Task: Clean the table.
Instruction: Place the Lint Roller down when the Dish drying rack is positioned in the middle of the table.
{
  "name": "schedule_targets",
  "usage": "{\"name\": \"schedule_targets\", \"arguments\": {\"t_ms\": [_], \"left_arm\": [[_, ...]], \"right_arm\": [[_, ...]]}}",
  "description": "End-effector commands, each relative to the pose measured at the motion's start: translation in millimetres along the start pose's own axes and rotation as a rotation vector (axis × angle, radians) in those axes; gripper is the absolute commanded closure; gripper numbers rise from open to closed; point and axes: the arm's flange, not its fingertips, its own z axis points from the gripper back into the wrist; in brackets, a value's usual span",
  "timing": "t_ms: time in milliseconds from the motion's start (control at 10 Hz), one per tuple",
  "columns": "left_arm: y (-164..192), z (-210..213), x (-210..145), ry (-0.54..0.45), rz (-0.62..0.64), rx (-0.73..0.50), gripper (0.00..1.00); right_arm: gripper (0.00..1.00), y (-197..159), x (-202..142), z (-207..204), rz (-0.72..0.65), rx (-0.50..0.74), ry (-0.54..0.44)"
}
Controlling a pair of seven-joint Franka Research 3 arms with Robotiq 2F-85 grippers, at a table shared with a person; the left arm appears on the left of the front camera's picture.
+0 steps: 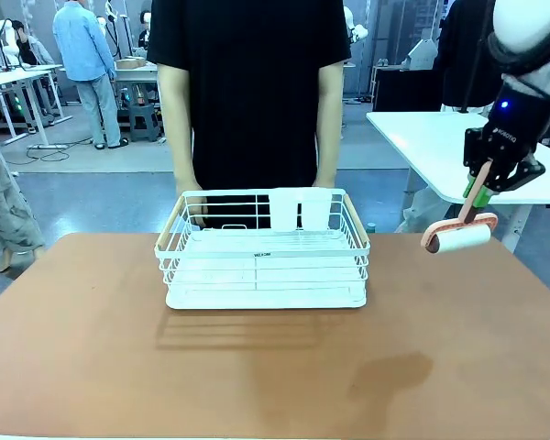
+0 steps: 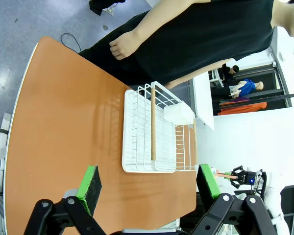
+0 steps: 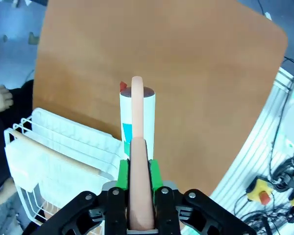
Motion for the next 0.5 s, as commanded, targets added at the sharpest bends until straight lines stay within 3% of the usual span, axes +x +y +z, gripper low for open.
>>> {"name": "schedule_targets", "arguments": {"t_ms": [0,200,400], "left_arm": [[-0.4,2.5,1.0,-0.011,0.001,-0.031,0.0],[-0.4,2.5,1.0,-0.011,0.001,-0.031,0.0],[-0.4,2.5,1.0,-0.011,0.001,-0.031,0.0]], "right_arm": [[0.79,-0.4,-1.1,-30.1,-0.033,0.08,-0.035],[0.79,-2.3,14.1,-56.5,-0.062,0.129,0.029],[0.79,2.9,26.9,-76.9,-0.139,0.137,0.002]]}}
